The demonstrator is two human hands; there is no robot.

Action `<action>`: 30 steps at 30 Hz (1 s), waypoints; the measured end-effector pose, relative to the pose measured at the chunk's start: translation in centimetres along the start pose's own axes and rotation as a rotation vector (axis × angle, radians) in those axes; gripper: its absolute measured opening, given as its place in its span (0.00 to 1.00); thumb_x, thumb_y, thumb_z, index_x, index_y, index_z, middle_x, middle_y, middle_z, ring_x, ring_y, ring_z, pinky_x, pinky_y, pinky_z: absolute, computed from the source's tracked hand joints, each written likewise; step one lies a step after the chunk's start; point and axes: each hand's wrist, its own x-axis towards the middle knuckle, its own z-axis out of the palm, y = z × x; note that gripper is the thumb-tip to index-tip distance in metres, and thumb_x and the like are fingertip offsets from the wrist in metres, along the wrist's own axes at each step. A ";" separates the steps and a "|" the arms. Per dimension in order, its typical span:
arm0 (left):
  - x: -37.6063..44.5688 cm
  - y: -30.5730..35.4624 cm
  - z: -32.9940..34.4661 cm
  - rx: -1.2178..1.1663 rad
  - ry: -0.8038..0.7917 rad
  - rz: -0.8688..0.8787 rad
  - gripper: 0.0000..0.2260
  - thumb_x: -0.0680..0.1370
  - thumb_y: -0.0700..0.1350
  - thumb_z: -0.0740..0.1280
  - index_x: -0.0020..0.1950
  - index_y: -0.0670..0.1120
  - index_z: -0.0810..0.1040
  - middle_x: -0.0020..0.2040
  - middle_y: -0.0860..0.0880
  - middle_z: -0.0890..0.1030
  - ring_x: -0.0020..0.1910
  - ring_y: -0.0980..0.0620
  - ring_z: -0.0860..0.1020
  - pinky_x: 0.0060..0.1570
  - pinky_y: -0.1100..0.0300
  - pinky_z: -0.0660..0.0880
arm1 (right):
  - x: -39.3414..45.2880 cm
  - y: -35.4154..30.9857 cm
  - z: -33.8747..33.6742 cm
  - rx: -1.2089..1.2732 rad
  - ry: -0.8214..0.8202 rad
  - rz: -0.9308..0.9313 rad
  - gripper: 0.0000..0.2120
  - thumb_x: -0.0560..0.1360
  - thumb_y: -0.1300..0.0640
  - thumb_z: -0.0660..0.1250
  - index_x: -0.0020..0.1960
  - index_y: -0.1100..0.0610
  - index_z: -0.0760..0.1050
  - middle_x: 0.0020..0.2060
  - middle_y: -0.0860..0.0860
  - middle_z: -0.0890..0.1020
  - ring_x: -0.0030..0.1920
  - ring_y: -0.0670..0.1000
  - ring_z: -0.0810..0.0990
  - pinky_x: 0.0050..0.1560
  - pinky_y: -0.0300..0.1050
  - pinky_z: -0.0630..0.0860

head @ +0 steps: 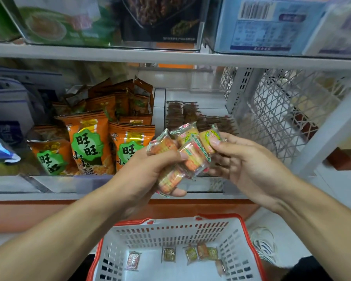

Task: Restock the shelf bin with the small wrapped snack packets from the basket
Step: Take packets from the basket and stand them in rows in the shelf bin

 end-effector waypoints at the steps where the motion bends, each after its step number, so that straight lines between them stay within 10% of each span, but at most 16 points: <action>1: 0.0 0.0 0.0 0.003 0.004 -0.004 0.09 0.73 0.45 0.75 0.50 0.56 0.87 0.53 0.46 0.87 0.50 0.50 0.86 0.32 0.57 0.82 | 0.0 0.0 0.0 -0.003 0.010 -0.006 0.18 0.70 0.55 0.70 0.59 0.57 0.80 0.44 0.50 0.85 0.38 0.45 0.82 0.38 0.40 0.78; 9: -0.1 -0.3 0.5 0.027 -0.024 -0.031 0.10 0.71 0.45 0.77 0.51 0.55 0.87 0.52 0.45 0.87 0.46 0.52 0.86 0.32 0.56 0.82 | 0.2 0.9 0.8 0.165 0.180 -0.054 0.16 0.79 0.61 0.66 0.67 0.59 0.75 0.45 0.53 0.85 0.36 0.45 0.82 0.36 0.39 0.79; 16: 0.0 -0.3 0.2 0.041 -0.003 -0.036 0.12 0.70 0.47 0.77 0.53 0.51 0.87 0.52 0.44 0.87 0.46 0.51 0.86 0.32 0.55 0.82 | 0.3 1.0 1.0 0.043 0.221 -0.016 0.16 0.68 0.53 0.75 0.51 0.58 0.74 0.41 0.54 0.87 0.38 0.48 0.84 0.34 0.40 0.80; 20: -0.3 -0.4 0.5 0.070 -0.038 -0.071 0.10 0.72 0.46 0.78 0.52 0.49 0.87 0.50 0.43 0.87 0.43 0.50 0.86 0.31 0.57 0.82 | 0.2 0.5 0.9 0.057 0.008 0.072 0.16 0.78 0.55 0.68 0.61 0.63 0.79 0.54 0.59 0.86 0.54 0.54 0.85 0.58 0.49 0.81; 26: -0.3 -1.2 1.3 0.020 0.008 -0.183 0.11 0.70 0.46 0.78 0.51 0.46 0.87 0.47 0.43 0.87 0.38 0.51 0.84 0.27 0.60 0.79 | -0.1 1.6 1.6 -0.105 0.150 -0.045 0.12 0.82 0.53 0.63 0.57 0.56 0.83 0.52 0.57 0.86 0.53 0.57 0.83 0.63 0.56 0.76; 30: -0.4 -1.2 1.5 0.059 -0.022 -0.163 0.15 0.68 0.49 0.79 0.53 0.47 0.87 0.46 0.45 0.87 0.34 0.52 0.81 0.23 0.63 0.75 | -0.1 1.3 1.8 -0.060 0.158 -0.049 0.11 0.82 0.54 0.64 0.55 0.57 0.83 0.49 0.56 0.86 0.47 0.53 0.83 0.51 0.49 0.79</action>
